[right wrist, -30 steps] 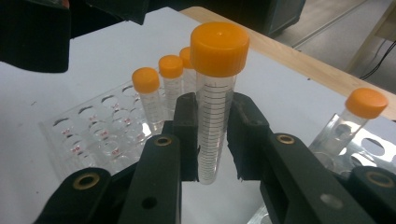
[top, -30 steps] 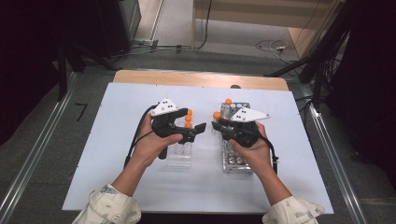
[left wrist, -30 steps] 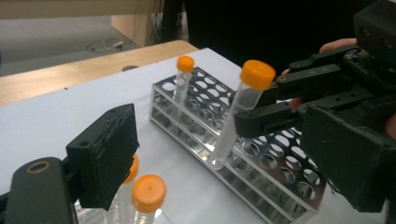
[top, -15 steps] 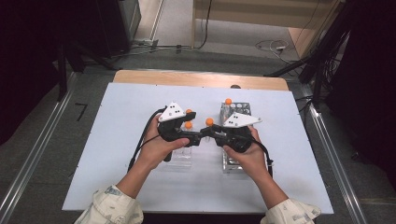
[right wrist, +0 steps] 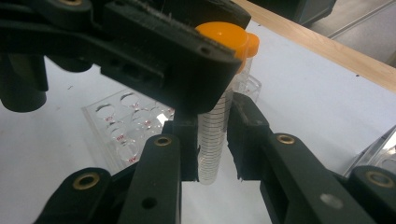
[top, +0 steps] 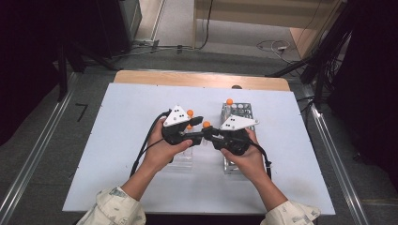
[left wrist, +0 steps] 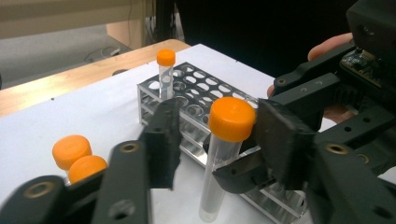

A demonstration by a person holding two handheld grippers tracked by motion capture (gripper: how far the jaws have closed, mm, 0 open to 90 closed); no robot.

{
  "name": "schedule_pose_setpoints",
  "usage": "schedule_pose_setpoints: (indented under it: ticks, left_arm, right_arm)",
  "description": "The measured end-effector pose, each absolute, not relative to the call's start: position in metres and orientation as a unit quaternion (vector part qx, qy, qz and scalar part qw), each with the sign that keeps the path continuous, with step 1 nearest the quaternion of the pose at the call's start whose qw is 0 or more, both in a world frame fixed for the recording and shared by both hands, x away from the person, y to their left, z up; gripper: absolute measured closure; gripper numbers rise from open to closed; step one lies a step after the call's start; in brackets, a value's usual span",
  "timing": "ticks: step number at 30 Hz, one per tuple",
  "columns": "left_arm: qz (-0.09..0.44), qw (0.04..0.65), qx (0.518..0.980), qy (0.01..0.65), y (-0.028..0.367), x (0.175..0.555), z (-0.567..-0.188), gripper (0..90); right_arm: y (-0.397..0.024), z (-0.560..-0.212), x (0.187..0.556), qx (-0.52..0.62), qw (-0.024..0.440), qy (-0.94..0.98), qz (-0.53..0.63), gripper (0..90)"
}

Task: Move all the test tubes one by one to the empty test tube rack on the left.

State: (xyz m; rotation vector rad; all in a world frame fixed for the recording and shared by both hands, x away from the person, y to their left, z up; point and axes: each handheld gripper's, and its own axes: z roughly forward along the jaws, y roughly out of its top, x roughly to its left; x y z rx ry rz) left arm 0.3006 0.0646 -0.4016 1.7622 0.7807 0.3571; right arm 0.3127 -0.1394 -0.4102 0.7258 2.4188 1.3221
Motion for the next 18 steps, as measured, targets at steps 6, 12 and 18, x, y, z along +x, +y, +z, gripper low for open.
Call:
schedule_pose_setpoints:
  ticks: [6,12,18]
  left_arm:
    - [0.141,0.559,0.75,0.324,0.0647,0.3011,-0.4025,63.8]
    - [0.148,0.559,0.749,0.323,0.0654,0.3006,-0.4023,70.8]
    - [0.152,0.554,0.752,0.324,0.067,0.3007,-0.4009,71.2]
  right_arm:
    - [-0.1384,-0.411,0.3129,0.25,0.138,0.841,0.46,72.0]
    - [-0.1383,-0.4111,0.3135,0.252,0.135,0.839,0.463,72.0]
    - [-0.1386,-0.4109,0.313,0.248,0.129,0.84,0.466,63.9]
